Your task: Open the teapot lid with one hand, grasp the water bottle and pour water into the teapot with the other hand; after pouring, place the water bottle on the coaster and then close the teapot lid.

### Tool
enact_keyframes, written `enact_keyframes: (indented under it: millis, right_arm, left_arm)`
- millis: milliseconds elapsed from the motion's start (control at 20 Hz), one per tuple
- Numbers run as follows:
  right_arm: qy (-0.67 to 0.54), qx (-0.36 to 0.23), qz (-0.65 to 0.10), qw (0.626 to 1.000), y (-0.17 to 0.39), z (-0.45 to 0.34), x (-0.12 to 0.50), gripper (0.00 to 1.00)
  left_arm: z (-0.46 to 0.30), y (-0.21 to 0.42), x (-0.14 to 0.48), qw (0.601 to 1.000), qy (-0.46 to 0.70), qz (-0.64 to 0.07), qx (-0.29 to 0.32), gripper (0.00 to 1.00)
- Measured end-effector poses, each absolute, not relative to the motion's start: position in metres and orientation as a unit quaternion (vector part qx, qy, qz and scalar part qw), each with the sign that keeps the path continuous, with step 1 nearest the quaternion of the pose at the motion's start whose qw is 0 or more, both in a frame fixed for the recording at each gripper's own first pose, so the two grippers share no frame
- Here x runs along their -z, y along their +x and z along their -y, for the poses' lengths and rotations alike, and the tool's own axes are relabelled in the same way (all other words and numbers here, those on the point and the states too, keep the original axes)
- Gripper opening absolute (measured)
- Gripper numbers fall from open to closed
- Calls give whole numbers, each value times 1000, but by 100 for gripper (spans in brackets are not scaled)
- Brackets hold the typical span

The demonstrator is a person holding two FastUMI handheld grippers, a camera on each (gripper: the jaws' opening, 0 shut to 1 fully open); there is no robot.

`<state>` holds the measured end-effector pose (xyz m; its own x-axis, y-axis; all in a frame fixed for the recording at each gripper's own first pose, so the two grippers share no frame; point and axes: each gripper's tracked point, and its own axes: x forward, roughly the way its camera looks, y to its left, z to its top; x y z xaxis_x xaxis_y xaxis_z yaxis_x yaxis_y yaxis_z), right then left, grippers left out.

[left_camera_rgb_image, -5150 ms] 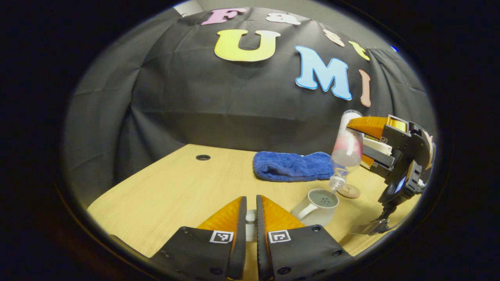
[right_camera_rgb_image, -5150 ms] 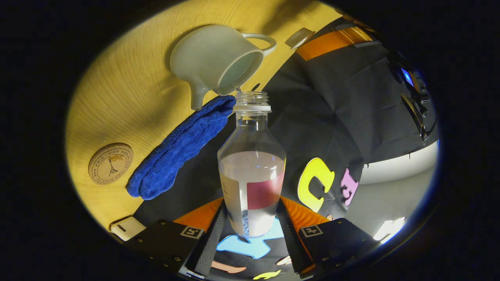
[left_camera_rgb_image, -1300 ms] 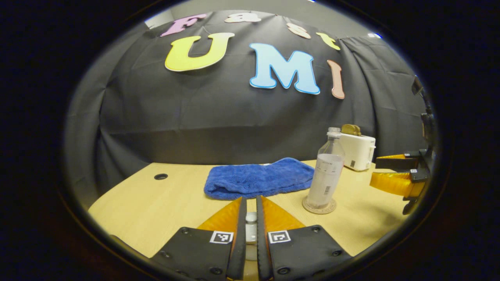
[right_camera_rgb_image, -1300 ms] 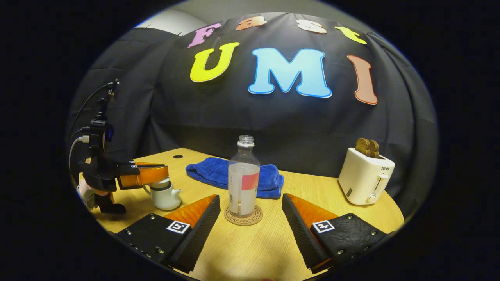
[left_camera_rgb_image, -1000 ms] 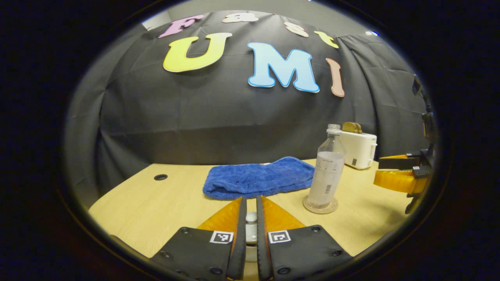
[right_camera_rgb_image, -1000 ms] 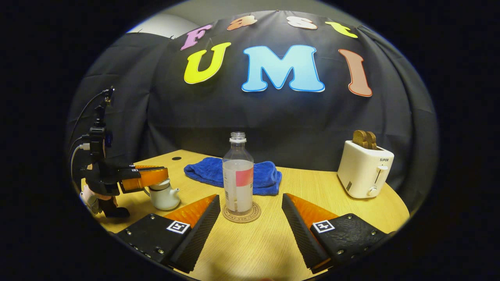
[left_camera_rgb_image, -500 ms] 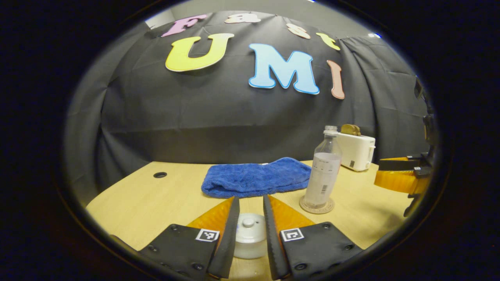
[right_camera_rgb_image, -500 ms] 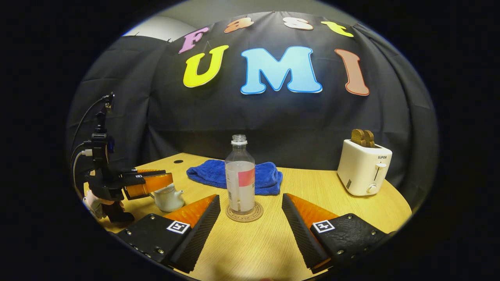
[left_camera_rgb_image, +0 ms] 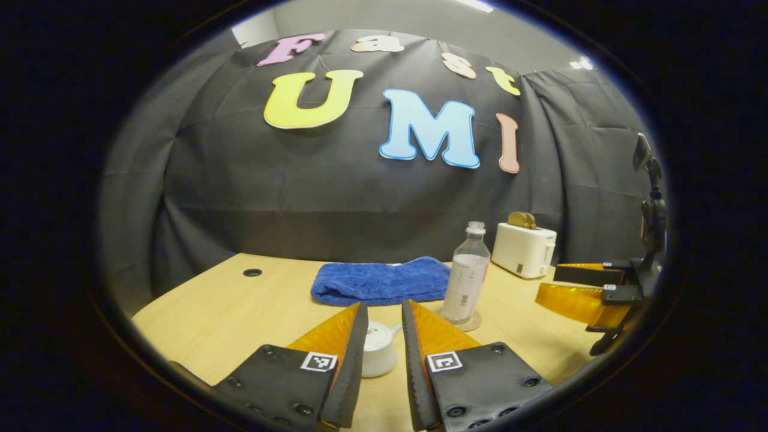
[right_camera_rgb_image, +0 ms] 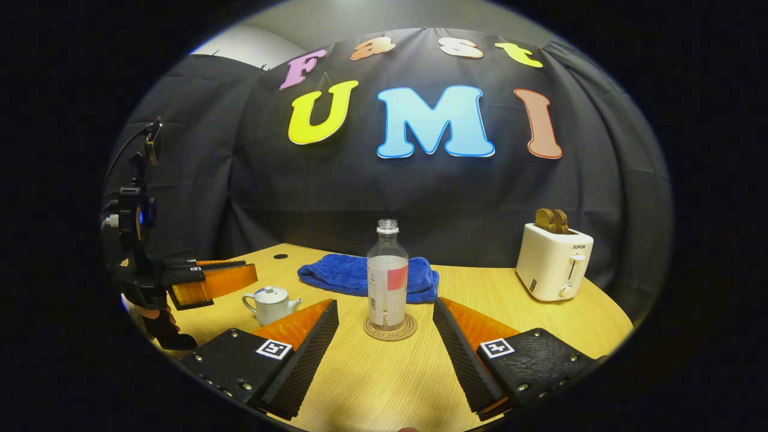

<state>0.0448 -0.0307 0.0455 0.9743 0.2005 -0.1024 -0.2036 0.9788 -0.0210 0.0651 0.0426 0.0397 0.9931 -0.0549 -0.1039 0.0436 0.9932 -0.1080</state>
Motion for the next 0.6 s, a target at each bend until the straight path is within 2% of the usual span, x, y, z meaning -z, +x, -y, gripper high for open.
enact_keyframes:
  millis: [350,400,550,600]
  right_arm:
    - [0,-94,-38,995,3,19,-40,98]
    - [4,-92,-35,995,-3,17,-40,98]
    - [9,-82,-28,996,-19,16,-37,98]
    - [9,-78,-26,997,-23,16,-35,98]
  left_arm:
    - [-29,9,-42,998,-51,-44,21,36]
    - [-28,3,-40,997,-51,-45,20,40]
    - [-25,-12,-32,997,-54,-45,18,40]
    - [-24,-15,-31,997,-56,-44,17,36]
